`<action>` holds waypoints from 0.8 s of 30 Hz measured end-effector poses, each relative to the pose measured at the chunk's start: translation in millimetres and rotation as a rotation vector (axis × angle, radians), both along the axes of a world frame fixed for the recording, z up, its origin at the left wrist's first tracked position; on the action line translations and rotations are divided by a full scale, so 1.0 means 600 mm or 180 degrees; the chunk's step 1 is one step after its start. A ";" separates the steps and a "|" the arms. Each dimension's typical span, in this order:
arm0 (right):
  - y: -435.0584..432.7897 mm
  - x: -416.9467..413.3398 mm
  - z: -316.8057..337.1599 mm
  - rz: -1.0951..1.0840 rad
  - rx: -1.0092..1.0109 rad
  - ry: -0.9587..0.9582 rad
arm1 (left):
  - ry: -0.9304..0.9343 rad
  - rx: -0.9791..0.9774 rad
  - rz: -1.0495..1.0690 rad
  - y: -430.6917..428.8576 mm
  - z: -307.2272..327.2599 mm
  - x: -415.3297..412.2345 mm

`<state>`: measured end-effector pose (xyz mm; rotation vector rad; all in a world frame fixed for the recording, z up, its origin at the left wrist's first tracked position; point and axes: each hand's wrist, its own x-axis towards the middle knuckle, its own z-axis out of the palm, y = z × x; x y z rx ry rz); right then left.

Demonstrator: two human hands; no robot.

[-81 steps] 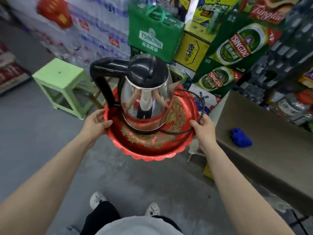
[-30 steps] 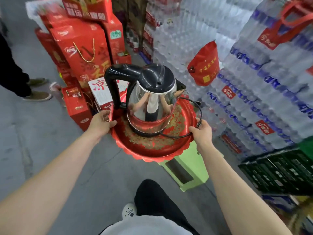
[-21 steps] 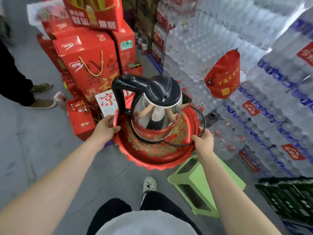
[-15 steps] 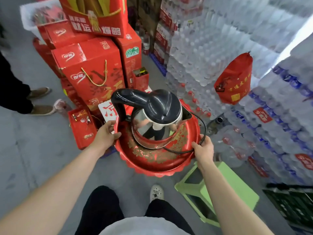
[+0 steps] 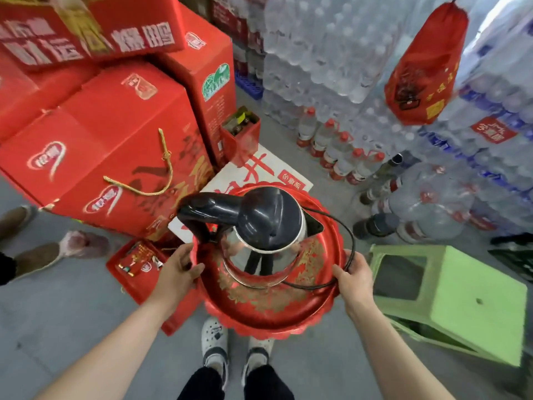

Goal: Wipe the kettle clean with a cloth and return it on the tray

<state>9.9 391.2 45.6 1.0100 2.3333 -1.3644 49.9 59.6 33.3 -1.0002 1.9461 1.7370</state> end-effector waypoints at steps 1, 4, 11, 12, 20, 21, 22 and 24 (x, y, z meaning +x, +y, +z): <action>-0.013 -0.011 -0.021 -0.0017 0.0010 0.0006 | -0.0029 -0.0021 0.0011 -0.015 -0.023 -0.011; -0.046 -0.051 -0.084 0.0036 0.0012 -0.0063 | -0.0028 -0.0108 -0.0038 -0.047 -0.088 -0.049; -0.092 -0.096 -0.187 -0.0041 -0.0076 -0.0025 | 0.0231 -0.0674 -0.0098 -0.094 -0.188 -0.106; -0.097 -0.098 -0.192 -0.0042 -0.0085 -0.0037 | 0.0269 -0.0736 -0.0086 -0.103 -0.203 -0.110; -0.129 -0.114 -0.235 -0.0123 -0.0233 -0.0219 | 0.0349 -0.1090 -0.0281 -0.127 -0.236 -0.150; -0.131 -0.115 -0.238 -0.0118 -0.0184 -0.0238 | 0.0334 -0.1110 -0.0307 -0.128 -0.243 -0.152; -0.133 -0.116 -0.240 -0.0097 -0.0116 -0.0292 | 0.0292 -0.1158 -0.0357 -0.127 -0.244 -0.153; -0.133 -0.119 -0.242 -0.0042 -0.0024 -0.0369 | 0.0246 -0.1255 -0.0377 -0.125 -0.250 -0.154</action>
